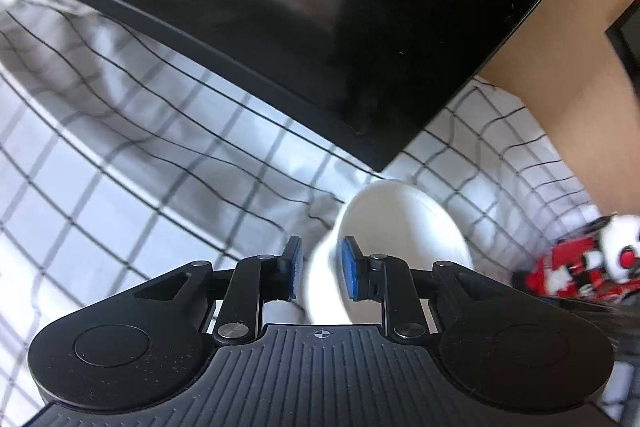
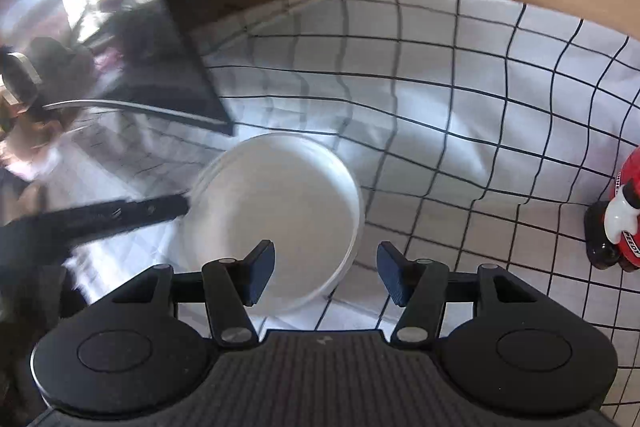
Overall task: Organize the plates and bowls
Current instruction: 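Move both tools to the white bowl with orange print, then grasp the white printed bowl's rim with the left tool while the right tool grips it too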
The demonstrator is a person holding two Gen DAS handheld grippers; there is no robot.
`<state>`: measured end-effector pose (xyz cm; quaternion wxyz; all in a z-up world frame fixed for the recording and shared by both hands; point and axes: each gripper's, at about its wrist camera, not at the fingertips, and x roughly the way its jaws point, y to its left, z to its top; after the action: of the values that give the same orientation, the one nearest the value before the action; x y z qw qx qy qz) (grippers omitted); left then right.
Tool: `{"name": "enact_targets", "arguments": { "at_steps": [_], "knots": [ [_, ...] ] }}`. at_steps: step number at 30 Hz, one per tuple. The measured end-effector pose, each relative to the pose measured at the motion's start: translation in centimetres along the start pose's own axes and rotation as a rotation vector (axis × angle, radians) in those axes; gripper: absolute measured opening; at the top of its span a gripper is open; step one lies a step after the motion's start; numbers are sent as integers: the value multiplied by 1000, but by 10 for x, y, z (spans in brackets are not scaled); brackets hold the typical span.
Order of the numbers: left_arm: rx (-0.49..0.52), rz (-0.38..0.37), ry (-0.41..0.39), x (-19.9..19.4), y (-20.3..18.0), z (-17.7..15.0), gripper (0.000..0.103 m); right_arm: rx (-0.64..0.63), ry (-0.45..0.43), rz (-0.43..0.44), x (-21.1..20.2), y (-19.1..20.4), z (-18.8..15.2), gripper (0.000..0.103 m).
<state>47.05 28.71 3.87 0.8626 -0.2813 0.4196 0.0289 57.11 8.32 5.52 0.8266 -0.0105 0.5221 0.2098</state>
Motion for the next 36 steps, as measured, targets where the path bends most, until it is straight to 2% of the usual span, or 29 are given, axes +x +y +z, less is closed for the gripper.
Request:
{"name": "enact_targets", "arguments": {
  "at_steps": [3,5,7,9,13,15,20,28,31,34,36],
  "knots": [
    [-30,-94,-22,-3,5,3,23,40,36,-64,20,-8,4,57],
    [11,-125,-32,-6,-1,6,23,74,62,-58,30,-15,4,57],
    [123,-70,-2,3,-14,5,24,97,77,-58,38,-18,4,57],
    [186,-2,10,13,-20,1,22,99,86,-55,45,-16,3,57],
    [198,3,99,35,-19,-10,22,94,111,-34,56,-7,3,56],
    [217,-7,136,44,-23,-16,17,93,117,-22,60,-3,5,56],
    [243,-3,117,45,-29,-20,17,53,123,-53,70,6,8,49],
    [236,0,100,37,-26,-22,17,64,152,-92,78,0,7,48],
    [225,-27,90,28,-26,-20,17,68,157,-107,77,-2,6,48],
    [197,-67,7,2,-23,-12,18,65,148,-87,68,-5,5,48],
    [151,-51,-51,-12,-16,-6,18,59,135,-69,62,-4,4,48]
  ]
}}
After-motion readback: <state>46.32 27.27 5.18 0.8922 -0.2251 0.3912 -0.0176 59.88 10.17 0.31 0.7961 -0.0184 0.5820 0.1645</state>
